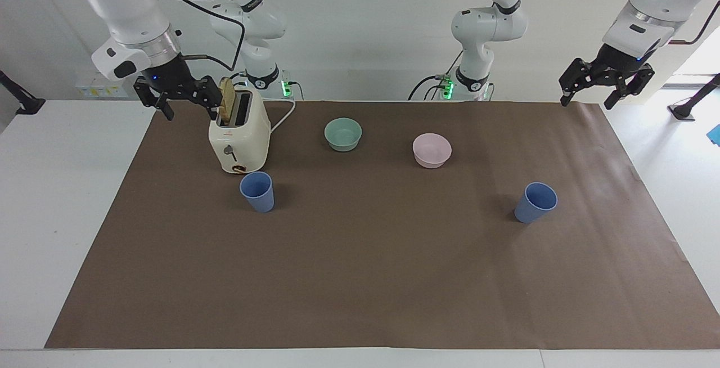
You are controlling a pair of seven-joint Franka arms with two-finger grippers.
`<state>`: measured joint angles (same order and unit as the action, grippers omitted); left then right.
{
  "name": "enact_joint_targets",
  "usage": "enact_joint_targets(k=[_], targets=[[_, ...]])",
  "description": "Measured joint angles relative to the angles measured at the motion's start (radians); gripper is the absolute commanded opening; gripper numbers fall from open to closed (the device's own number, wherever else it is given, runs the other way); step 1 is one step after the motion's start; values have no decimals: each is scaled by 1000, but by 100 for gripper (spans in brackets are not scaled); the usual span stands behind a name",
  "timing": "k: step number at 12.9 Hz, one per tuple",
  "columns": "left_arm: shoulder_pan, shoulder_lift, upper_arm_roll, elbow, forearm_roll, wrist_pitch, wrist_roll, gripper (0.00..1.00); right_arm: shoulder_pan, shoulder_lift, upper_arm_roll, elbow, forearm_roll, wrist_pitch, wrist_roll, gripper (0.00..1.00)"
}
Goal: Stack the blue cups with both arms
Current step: 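Reach the left gripper to the blue cup near it and grasp it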
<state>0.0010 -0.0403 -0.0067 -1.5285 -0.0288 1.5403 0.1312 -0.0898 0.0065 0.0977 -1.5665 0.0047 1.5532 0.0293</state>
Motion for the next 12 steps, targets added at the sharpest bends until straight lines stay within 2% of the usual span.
enact_joint_targets(k=[4,12], targets=[[8,28,2,-64,0,98,29,100,0,0,0,0,0,0,0,100],[48,83,6,-394,0,498,103,100,0,0,0,0,0,0,0,100]])
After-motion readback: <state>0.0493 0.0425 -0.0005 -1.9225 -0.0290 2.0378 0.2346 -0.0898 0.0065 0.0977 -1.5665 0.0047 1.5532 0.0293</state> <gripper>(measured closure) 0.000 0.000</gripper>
